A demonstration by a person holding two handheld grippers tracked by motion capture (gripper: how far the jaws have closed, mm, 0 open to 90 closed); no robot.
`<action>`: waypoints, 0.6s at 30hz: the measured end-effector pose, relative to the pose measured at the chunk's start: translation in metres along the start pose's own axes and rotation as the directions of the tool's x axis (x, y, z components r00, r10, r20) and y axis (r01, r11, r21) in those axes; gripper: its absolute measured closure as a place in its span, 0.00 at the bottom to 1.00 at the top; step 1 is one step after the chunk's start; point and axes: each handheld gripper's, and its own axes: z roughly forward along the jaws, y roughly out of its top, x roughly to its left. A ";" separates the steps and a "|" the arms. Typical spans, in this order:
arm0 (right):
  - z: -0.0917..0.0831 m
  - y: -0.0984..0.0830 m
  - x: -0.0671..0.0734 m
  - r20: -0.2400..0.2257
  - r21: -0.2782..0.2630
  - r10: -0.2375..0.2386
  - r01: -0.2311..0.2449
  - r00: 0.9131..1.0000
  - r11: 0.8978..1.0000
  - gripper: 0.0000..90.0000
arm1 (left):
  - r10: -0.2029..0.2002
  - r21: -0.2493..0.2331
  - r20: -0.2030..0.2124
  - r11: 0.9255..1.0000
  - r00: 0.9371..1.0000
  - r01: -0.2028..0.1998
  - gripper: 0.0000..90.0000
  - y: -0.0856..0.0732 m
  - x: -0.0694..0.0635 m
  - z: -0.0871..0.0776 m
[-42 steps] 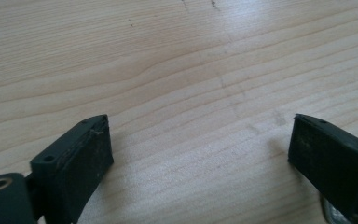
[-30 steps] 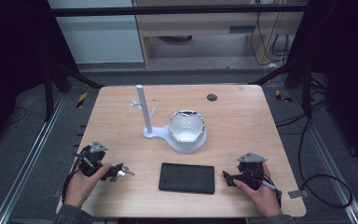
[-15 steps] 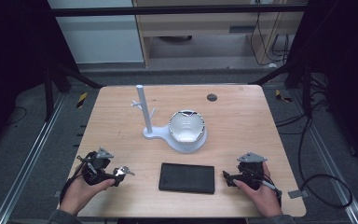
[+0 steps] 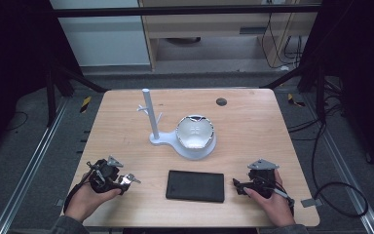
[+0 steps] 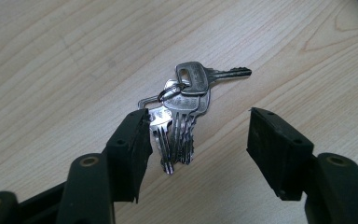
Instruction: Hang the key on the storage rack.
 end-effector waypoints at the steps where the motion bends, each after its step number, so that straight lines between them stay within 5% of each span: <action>1: 0.000 0.000 0.000 0.000 0.000 0.000 0.000 1.000 1.000 0.00 | 0.000 0.000 0.000 1.000 1.000 0.000 0.47 0.000 0.000 0.000; 18: 0.000 0.000 0.000 0.000 -0.001 -0.001 0.001 1.000 1.000 0.00 | -0.019 0.045 -0.005 0.999 1.000 0.019 0.63 0.003 0.011 0.017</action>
